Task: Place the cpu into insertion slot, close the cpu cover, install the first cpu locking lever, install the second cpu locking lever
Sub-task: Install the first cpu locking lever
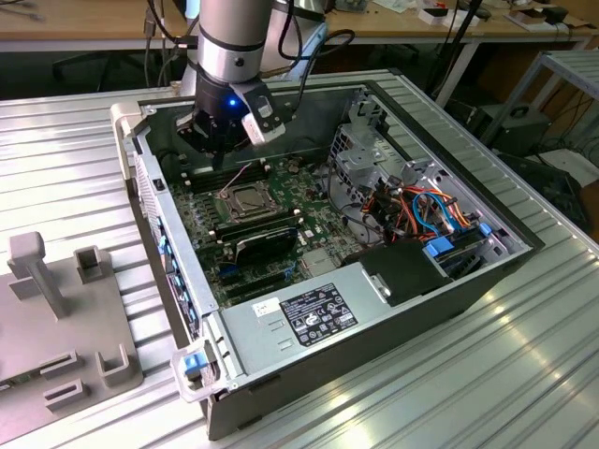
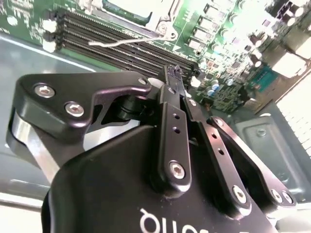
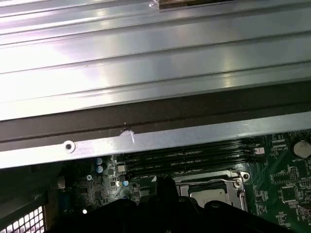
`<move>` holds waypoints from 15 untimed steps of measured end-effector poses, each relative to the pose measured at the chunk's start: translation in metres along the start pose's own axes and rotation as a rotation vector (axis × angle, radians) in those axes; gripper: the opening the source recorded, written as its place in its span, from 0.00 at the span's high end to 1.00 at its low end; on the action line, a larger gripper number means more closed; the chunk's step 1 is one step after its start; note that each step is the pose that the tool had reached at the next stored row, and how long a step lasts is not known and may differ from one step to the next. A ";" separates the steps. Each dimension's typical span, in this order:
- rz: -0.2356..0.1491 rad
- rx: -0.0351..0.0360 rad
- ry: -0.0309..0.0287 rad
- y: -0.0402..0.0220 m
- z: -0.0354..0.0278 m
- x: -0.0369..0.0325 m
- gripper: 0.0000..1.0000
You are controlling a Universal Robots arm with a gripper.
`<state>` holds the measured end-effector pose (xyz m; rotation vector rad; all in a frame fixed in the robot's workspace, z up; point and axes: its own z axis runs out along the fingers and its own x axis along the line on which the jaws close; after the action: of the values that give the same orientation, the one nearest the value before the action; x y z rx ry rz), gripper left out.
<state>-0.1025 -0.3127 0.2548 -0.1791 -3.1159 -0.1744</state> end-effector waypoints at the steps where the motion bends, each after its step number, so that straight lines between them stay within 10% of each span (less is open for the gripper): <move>1: -0.006 0.0003 0.0008 0.0000 -0.0001 0.0000 0.89; 6: -0.023 0.0018 0.0025 0.0006 0.0002 -0.0052 0.89; 11: -0.026 0.0032 0.0027 0.0034 0.0028 -0.0321 0.89; 15: -0.027 0.0034 0.0027 0.0035 0.0028 -0.0335 0.89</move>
<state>-0.0688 -0.3127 0.2516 -0.1367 -3.1170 -0.1696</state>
